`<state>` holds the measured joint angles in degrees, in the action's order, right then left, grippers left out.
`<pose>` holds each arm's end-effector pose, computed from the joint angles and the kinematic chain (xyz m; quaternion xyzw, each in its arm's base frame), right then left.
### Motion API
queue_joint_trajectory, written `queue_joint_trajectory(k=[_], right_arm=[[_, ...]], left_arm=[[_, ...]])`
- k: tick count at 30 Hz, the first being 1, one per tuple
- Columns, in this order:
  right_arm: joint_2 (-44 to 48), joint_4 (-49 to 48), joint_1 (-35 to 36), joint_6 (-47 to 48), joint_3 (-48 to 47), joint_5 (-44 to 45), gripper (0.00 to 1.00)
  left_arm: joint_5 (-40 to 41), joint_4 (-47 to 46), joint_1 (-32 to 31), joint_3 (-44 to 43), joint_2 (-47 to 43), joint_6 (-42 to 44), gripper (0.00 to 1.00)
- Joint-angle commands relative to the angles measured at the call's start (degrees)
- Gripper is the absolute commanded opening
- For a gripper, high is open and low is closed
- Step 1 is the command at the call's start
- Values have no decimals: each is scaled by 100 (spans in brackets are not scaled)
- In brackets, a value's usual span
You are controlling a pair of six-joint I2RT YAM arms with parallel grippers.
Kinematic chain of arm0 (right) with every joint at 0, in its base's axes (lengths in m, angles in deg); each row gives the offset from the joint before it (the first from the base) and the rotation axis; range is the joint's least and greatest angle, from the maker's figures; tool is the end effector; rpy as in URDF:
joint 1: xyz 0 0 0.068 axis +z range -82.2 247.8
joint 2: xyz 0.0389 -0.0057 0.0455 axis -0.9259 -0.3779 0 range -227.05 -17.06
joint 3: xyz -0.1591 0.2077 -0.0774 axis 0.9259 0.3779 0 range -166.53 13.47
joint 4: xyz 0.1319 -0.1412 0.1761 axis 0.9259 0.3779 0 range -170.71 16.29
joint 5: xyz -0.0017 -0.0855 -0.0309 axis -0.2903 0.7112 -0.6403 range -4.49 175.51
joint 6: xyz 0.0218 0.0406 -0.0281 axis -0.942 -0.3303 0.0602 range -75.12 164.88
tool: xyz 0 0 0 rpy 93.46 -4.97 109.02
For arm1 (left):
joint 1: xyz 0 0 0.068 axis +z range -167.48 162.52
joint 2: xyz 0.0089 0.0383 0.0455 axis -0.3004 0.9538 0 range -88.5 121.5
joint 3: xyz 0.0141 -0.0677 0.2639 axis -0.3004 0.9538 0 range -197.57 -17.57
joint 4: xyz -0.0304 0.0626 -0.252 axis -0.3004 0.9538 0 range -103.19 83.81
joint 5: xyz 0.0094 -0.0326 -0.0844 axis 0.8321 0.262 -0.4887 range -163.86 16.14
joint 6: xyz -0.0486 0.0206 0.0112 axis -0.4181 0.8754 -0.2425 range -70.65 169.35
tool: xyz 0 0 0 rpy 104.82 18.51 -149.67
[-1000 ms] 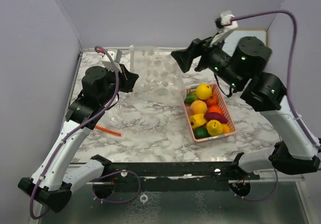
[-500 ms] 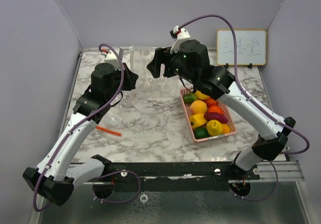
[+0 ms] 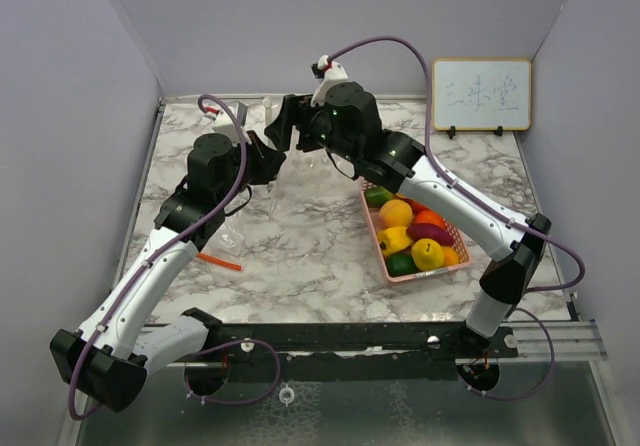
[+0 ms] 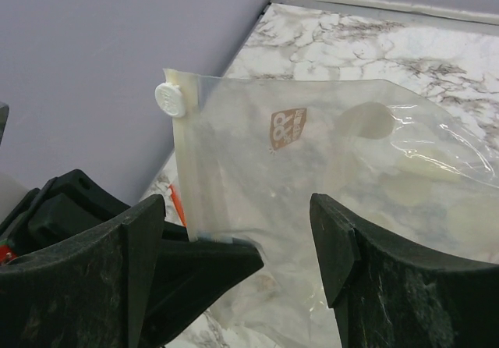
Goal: Place the food in the zip-top bag and seal the zipper
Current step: Open the zipper of the food storage bag.
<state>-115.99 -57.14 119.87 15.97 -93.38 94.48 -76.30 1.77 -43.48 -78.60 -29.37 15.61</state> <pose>0.2507 0.3125 0.4380 -0.1132 0.7877 0.3437 0.4986 0.2099 -0.1040 0.3834 -0.0396 0.7819 -0.3242 0.5311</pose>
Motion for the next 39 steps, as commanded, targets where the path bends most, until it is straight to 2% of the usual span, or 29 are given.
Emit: queue_joint_trajectory(k=[1, 3, 4, 5, 7, 9, 10, 15, 16, 22, 25, 27, 30, 35, 39], right_arm=[[-185, -493, 22, -117, -69, -78, 75], [-300, -454, 22, -83, -174, -41, 73], [-346, -433, 22, -52, -219, -33, 68], [-378, -414, 22, -27, -244, -19, 57], [-394, -387, 22, 9, -229, 88, 27], [-372, -304, 22, 87, -214, 243, 8], [-341, -254, 22, 128, -206, 311, 3], [11, -121, 22, 459, 36, 653, 2], [113, -94, 22, 517, 120, 698, 2], [709, 121, -55, 635, 513, 533, 2], [848, 192, -77, 615, 550, 308, 2], [904, 234, -98, 613, 518, 97, 2], [937, 286, -109, 591, 426, -244, 2], [935, 129, -118, 447, 397, -1069, 2], [1063, -187, -164, 178, 577, -1495, 2]], left_arm=[[-380, -435, -10, 21, -91, -160, 0], [-467, -537, -10, 81, -131, -212, 0], [-502, -592, -10, 90, -142, -232, 0], [-525, -621, -19, 96, -158, -225, 0], [-566, -656, -19, 90, -185, -204, 0], [-582, -708, -14, 105, -235, -167, 0], [-576, -715, -18, 113, -271, -148, 0], [-461, -392, -16, 151, -411, 199, 0], [-411, -307, -13, 160, -482, 321, 3], [-311, -240, -10, 412, -1195, 1012, 63], [-385, -445, -11, 586, -1562, 1137, 79], [-472, -630, -10, 741, -1730, 1123, 81], [-766, -934, -11, 939, -1772, 904, 77], [-1491, -2079, -11, 1434, -1674, -134, 75], [-1668, -2808, -10, 1748, -1656, -603, 76]])
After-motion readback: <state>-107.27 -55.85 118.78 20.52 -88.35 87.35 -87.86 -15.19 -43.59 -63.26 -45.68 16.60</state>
